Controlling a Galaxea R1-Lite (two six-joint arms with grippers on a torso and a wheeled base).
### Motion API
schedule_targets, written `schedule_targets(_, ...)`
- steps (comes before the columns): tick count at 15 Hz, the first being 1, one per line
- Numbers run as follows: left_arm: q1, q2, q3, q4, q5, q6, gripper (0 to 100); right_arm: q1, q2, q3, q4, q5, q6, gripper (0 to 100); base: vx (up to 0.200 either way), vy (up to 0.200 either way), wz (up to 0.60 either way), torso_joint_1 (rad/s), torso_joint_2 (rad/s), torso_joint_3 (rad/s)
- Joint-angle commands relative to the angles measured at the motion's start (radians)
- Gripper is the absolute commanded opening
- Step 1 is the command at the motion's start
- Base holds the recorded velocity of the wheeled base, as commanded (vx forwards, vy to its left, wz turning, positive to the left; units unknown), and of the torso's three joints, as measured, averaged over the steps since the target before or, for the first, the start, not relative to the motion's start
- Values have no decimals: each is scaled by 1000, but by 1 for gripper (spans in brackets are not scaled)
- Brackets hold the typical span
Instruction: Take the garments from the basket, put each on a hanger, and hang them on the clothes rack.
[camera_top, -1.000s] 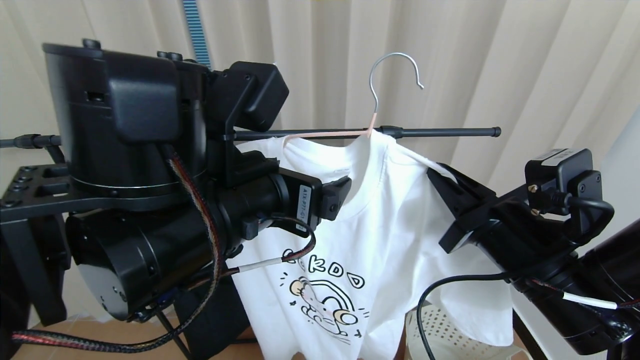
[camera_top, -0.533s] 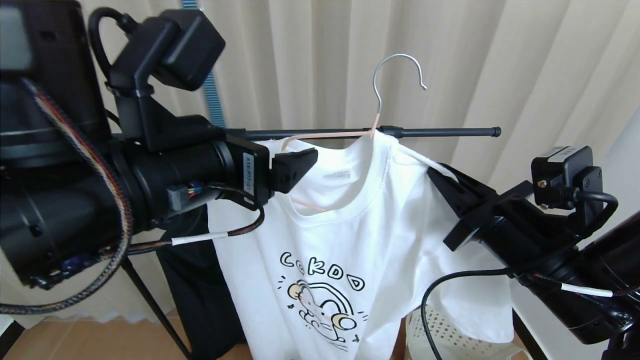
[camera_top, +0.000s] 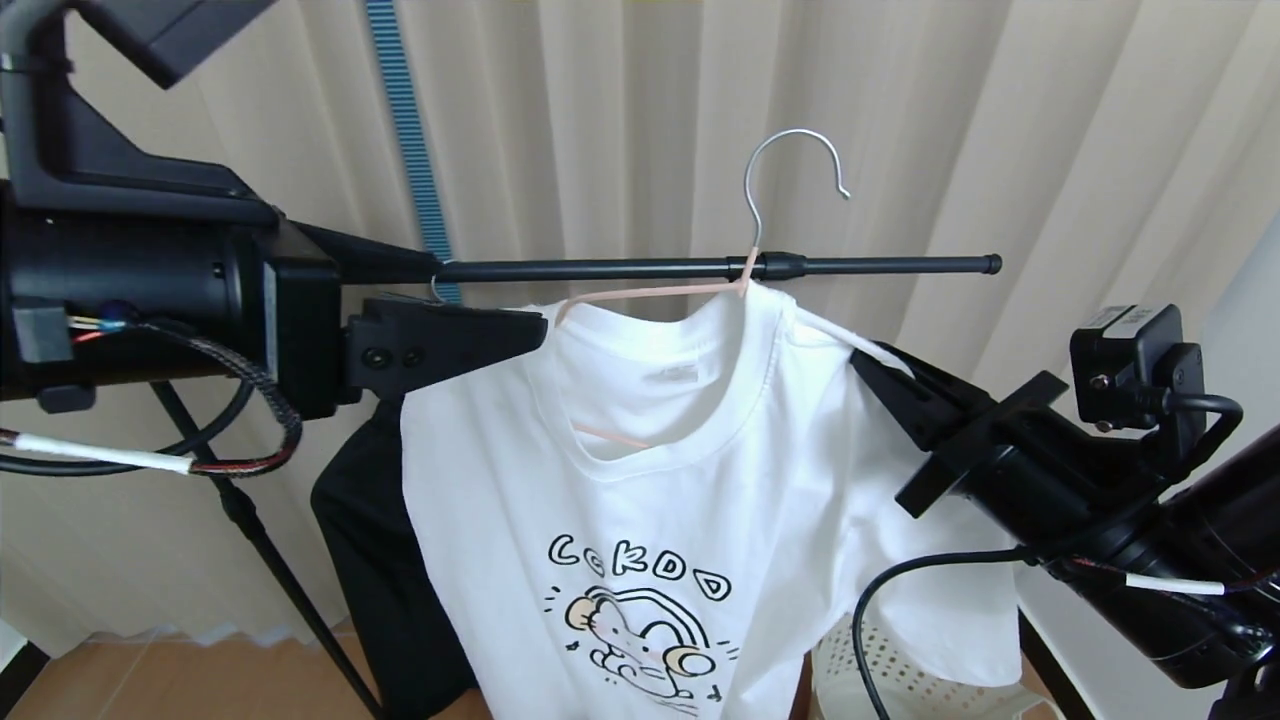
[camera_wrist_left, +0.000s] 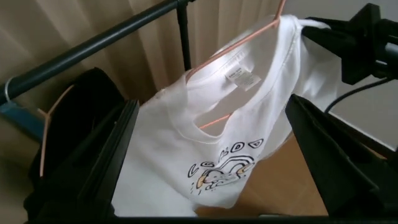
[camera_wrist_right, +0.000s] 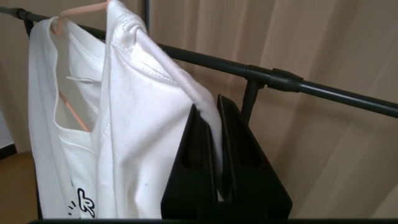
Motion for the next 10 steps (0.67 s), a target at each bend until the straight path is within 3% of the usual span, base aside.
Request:
schedule_targets(1,71,-6,-21,44,-87,47,100,-8,-2,8,-2,26,5,0,0,0,0,0,0,0)
schedule_targets(7,122,132,-110,176,-282,175,100,-30,-13,48,-6,115,12,0,0,0,0,0,0,0)
schedule_targets(10,122,208,-213,248,-303,214,100,-67,-17,60,-8,175,14,0,0,0,0,0,0,0)
